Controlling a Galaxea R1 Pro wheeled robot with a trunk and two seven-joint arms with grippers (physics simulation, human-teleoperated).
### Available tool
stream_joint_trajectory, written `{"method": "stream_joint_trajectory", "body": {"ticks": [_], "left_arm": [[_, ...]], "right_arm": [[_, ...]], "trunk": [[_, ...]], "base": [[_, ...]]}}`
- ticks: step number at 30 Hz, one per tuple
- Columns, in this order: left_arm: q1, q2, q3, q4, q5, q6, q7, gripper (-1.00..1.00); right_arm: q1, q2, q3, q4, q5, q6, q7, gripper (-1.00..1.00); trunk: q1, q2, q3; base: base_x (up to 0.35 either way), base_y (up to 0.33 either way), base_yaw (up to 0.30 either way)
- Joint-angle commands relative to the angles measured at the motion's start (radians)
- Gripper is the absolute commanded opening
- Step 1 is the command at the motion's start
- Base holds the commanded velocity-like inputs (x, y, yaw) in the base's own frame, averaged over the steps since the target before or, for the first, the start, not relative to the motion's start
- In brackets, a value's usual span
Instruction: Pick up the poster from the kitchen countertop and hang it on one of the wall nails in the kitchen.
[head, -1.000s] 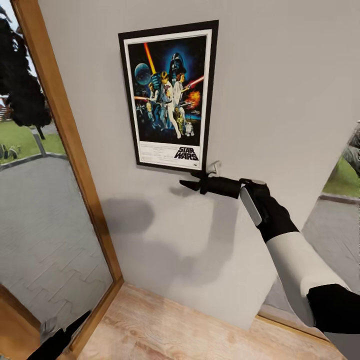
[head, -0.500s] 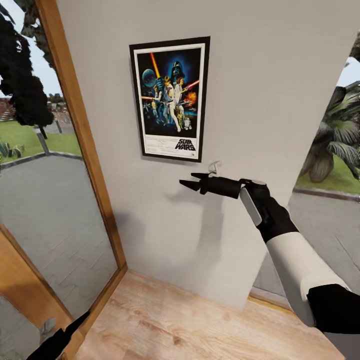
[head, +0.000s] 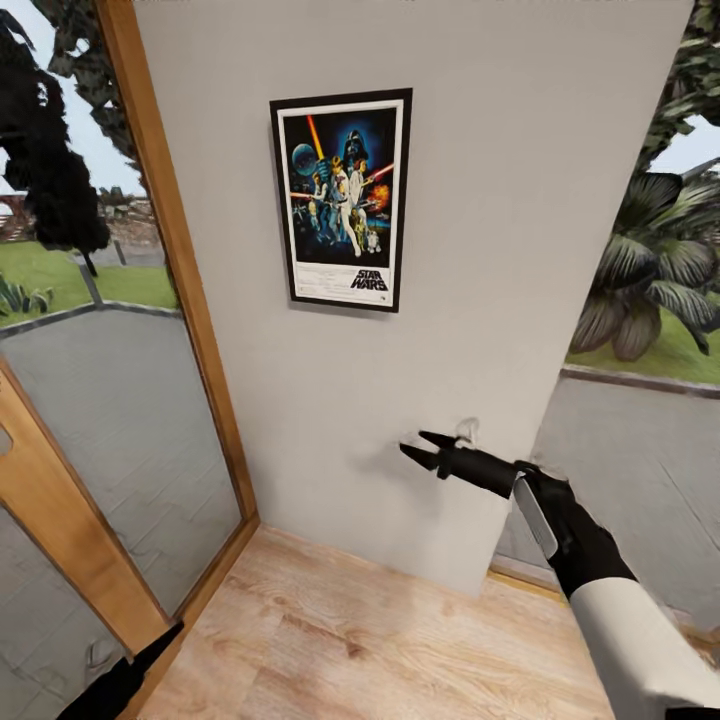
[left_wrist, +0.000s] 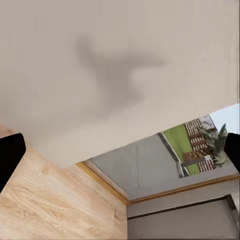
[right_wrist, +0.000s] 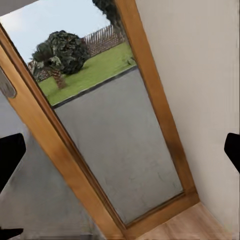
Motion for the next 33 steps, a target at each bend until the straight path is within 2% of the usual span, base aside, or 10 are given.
{"method": "stream_joint_trajectory", "body": {"ticks": [1,4,7,12,13,22,26,27,31,33], "left_arm": [[-0.001,0.0,-0.01,-0.003,0.007,-0.005,-0.015,1.0],[-0.001,-0.001,-0.011,-0.004,0.006,-0.005,-0.023,1.0],[-0.001,-0.002,-0.016,-0.004,0.004,-0.009,-0.033,1.0],[0.0,-0.002,-0.026,0.007,-0.018,-0.041,-0.035,1.0],[0.006,-0.003,-0.028,0.016,-0.061,-0.104,-0.027,1.0],[0.146,0.0,-0.026,0.018,-0.068,-0.115,0.034,1.0],[0.192,-0.001,-0.028,0.019,-0.068,-0.114,0.137,1.0],[0.22,-0.004,-0.029,0.019,-0.068,-0.11,0.313,1.0],[0.228,-0.008,-0.029,0.018,-0.068,-0.108,0.451,1.0],[0.231,-0.025,-0.03,0.019,-0.068,-0.107,0.6,1.0]], "right_arm": [[0.037,-0.013,-0.001,0.001,-0.01,-0.007,0.003,1.0],[0.07,-0.028,-0.003,0.002,-0.01,-0.027,0.005,1.0],[0.166,-0.062,-0.006,0.005,-0.011,-0.082,0.007,1.0],[0.282,-0.078,-0.029,0.084,-0.012,-0.131,0.003,1.0],[0.34,-0.099,-0.119,0.345,-0.01,-0.282,0.006,1.0],[0.356,-0.184,-0.136,0.744,-0.008,-0.395,-0.004,1.0],[0.362,-0.209,-0.133,0.86,-0.005,-0.431,-0.019,1.0],[0.39,-0.217,-0.127,0.907,-0.003,-0.442,-0.081,1.0],[0.402,-0.216,-0.122,0.919,-0.002,-0.445,-0.137,1.0],[0.406,-0.212,-0.112,0.925,-0.002,-0.446,-0.24,1.0]], "trunk": [[0.0,-0.002,-0.002],[0.0,-0.002,-0.002],[0.0,-0.002,-0.002],[0.0,-0.002,-0.002],[0.0,-0.002,-0.002],[0.0,-0.002,-0.002],[0.0,-0.002,-0.002],[0.0,-0.002,-0.001],[0.0,-0.002,0.003],[0.0,-0.002,0.006]], "base": [[-0.018,0.0,0.0],[-0.013,0.0,0.0],[-0.006,0.0,0.0],[-0.001,0.0,0.0],[0.0,0.0,0.0],[0.0,0.0,0.0],[0.0,0.0,0.0],[0.0,0.0,0.0],[0.0,0.0,0.0],[0.0,0.0,0.0]]}}
